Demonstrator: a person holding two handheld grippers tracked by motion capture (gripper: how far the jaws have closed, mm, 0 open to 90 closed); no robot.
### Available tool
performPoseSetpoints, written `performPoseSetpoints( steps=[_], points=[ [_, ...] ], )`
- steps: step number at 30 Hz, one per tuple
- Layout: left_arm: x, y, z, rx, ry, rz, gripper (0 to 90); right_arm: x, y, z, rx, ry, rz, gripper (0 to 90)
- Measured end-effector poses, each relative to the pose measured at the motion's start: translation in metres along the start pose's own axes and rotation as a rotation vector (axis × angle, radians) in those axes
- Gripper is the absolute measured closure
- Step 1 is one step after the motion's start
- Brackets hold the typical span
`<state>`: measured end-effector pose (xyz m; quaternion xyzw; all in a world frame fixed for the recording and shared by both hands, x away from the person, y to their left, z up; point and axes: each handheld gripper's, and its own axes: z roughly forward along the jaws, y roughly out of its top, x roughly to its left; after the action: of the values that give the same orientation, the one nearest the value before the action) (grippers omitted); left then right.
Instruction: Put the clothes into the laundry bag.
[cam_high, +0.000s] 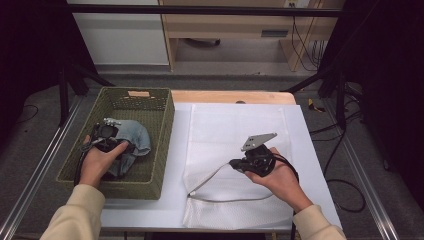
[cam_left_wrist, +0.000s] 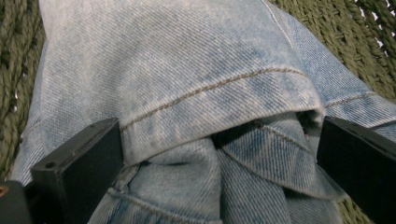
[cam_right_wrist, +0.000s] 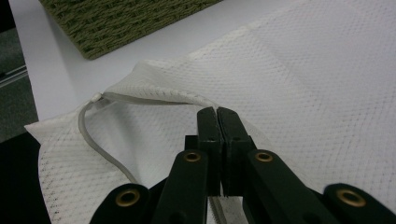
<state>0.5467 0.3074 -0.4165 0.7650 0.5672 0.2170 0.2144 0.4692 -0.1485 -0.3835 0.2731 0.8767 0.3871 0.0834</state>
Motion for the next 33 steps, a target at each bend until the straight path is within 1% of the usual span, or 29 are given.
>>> performPoseSetpoints(
  steps=[2,3,5,6,8,11,14,17,19,23,33],
  points=[
    [-0.0002,0.0006,0.0013,-0.002,0.004,0.000,0.0,-0.0004,-0.0003,-0.0001,0.000,-0.001,0.001,89.0],
    [0.0000,0.0008,0.0016,0.005,0.005,0.006,0.0,-0.0005,-0.0004,-0.0002,-0.004,0.001,0.001,89.0],
    [-0.0014,0.0011,0.0031,-0.003,0.009,0.012,0.0,-0.0006,-0.0004,-0.0007,-0.006,0.002,-0.002,89.0],
    [-0.0012,0.0016,0.0032,0.000,0.011,0.023,0.0,-0.0004,-0.0004,-0.0009,-0.005,0.001,0.000,89.0],
    [-0.0017,0.0022,0.0049,-0.015,0.020,0.018,0.0,-0.0002,-0.0007,-0.0007,-0.003,-0.001,0.001,89.0],
    [-0.0009,0.0020,0.0073,-0.011,0.035,0.020,0.0,-0.0001,-0.0007,-0.0007,-0.001,0.000,-0.005,89.0],
    [-0.0015,0.0014,0.0092,-0.017,0.036,0.013,0.0,0.0005,-0.0006,0.0001,0.004,-0.003,-0.003,89.0],
    [-0.0008,0.0011,0.0088,-0.014,0.036,0.017,0.0,0.0005,-0.0008,0.0003,0.012,-0.004,-0.009,89.0],
    [-0.0007,0.0008,0.0088,-0.016,0.036,0.017,0.0,0.0000,-0.0010,0.0006,0.004,-0.003,-0.008,89.0],
    [-0.0008,0.0010,0.0089,-0.016,0.039,0.022,0.0,0.0003,-0.0011,-0.0002,0.008,-0.002,-0.009,89.0],
    [-0.0016,0.0013,0.0094,-0.021,0.047,0.019,0.0,0.0004,-0.0013,-0.0012,0.010,-0.003,-0.009,89.1]
  ],
)
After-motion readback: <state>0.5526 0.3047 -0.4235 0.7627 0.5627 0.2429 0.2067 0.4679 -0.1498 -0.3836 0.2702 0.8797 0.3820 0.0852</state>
